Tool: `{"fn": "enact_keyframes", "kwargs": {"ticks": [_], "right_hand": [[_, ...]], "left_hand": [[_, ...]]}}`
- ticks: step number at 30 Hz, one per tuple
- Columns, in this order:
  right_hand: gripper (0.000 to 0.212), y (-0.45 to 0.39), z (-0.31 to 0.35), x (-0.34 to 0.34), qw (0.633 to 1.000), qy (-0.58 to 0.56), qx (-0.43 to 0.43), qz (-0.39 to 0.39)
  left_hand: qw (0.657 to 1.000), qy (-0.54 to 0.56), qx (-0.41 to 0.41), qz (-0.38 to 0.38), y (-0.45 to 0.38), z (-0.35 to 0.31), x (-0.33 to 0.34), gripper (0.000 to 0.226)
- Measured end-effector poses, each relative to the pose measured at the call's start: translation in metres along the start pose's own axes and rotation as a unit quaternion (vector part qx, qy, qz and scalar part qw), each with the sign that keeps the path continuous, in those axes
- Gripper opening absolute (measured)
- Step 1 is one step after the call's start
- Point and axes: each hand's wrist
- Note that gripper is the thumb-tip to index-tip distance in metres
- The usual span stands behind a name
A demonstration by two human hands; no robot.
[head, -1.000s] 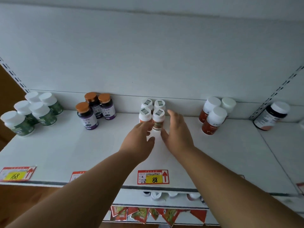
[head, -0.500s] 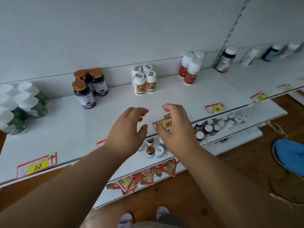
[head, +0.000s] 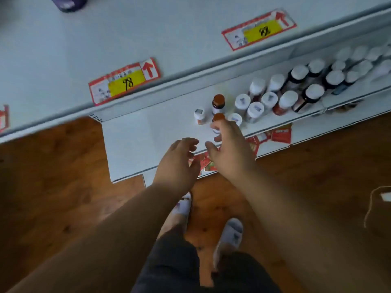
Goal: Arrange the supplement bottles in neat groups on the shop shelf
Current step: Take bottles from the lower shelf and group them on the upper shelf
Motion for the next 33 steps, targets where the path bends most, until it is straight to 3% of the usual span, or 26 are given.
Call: {"fn": "enact_keyframes", "kwargs": {"ticks": [9, 16, 20, 27, 30, 33], "right_hand": [[0.045, -0.064, -0.084, 0.097, 0.998, -0.007, 0.063, 0.01], [0.04, -0.099, -0.104, 0.123, 0.997, -0.023, 0.072, -0.005], [0.037, -0.105, -0.105, 0.133, 0.997, -0.025, 0.063, -0.027], [0.033, -0.082, -0.096, 0.116, 0.997, -0.023, 0.043, -0.062], [0.038, -0.05, -0.071, 0.081, 0.996, -0.051, 0.056, -0.056], [0.035, 0.001, -0.037, 0.031, 0.991, -0.1, 0.087, -0.012]], "left_hand": [[0.999, -0.04, -0.025, -0.021, -0.106, 0.095, 0.082, 0.042], [0.997, -0.01, -0.043, -0.067, -0.188, 0.12, 0.118, 0.067], [0.997, -0.009, -0.053, -0.061, -0.211, 0.128, 0.124, 0.048], [0.998, -0.022, -0.046, -0.035, -0.173, 0.116, 0.084, 0.033], [0.993, 0.091, -0.075, 0.004, -0.127, 0.099, 0.052, 0.028], [0.966, 0.227, -0.109, 0.057, -0.063, 0.054, 0.014, 0.019]]}}
Point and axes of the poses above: each hand's wrist, its own y-axis away from the middle knuckle, its own x-axis out of the palm, z = x × y, and after that the axes turned 8 degrees about x, right-handed
